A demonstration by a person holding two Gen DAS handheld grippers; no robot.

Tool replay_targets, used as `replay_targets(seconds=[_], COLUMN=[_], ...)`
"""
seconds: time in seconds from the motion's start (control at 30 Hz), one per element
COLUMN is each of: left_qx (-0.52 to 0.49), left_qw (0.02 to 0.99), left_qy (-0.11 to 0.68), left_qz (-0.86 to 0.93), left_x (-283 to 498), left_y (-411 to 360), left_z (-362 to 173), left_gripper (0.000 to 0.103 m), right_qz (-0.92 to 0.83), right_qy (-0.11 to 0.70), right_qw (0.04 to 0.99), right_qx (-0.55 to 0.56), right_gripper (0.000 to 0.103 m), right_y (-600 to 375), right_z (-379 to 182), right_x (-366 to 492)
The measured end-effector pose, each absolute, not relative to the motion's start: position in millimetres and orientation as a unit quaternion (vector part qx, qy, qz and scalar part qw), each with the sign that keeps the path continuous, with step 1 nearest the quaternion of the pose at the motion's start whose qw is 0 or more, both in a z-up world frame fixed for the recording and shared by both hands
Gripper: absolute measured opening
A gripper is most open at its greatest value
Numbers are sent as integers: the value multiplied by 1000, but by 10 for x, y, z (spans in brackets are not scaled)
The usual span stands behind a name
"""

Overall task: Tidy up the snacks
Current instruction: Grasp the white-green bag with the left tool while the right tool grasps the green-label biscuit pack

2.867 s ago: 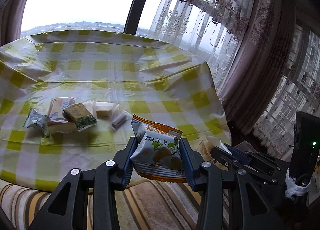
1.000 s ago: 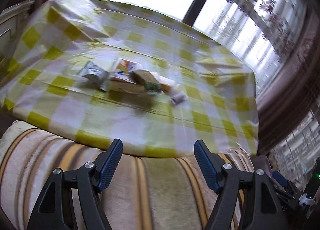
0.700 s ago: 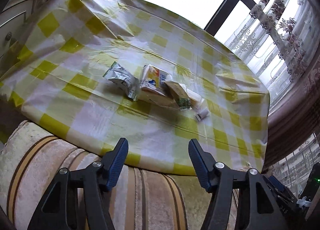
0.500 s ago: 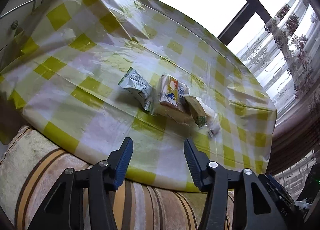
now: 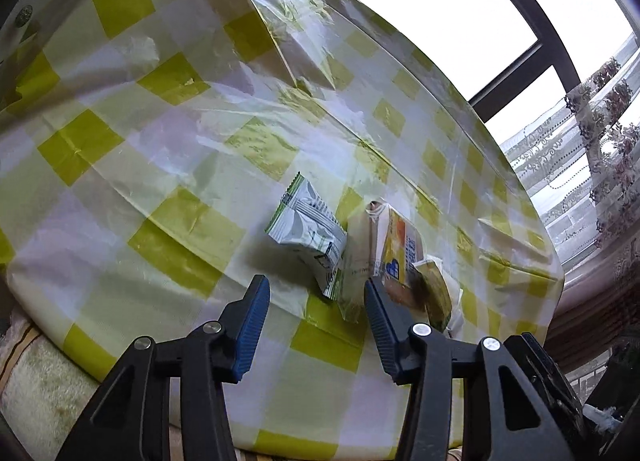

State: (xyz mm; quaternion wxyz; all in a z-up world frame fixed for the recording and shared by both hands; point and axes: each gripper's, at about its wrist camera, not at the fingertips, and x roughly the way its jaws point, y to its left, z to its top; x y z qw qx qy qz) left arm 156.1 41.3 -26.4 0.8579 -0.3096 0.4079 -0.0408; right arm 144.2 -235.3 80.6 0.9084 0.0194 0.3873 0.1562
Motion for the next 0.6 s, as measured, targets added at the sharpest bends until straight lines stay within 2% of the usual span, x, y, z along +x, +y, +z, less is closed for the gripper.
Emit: replay_targets(seconds=[0.17,0.6], left_qx=[-312,-291], left_qw=[856,862], left_qy=[410,412], left_qz=[-45,-41], left_x=[1740,1896], left_y=[412,340], left_z=[-349,-429], left_gripper=[50,50], right_qz=[164,169], right_qy=[381,363], right_qw=[910,914], right_qx=[-14,67], right_gripper=[89,89], right_y=[-2181,-2305], right_z=[748,641], right_x=[1600,1727])
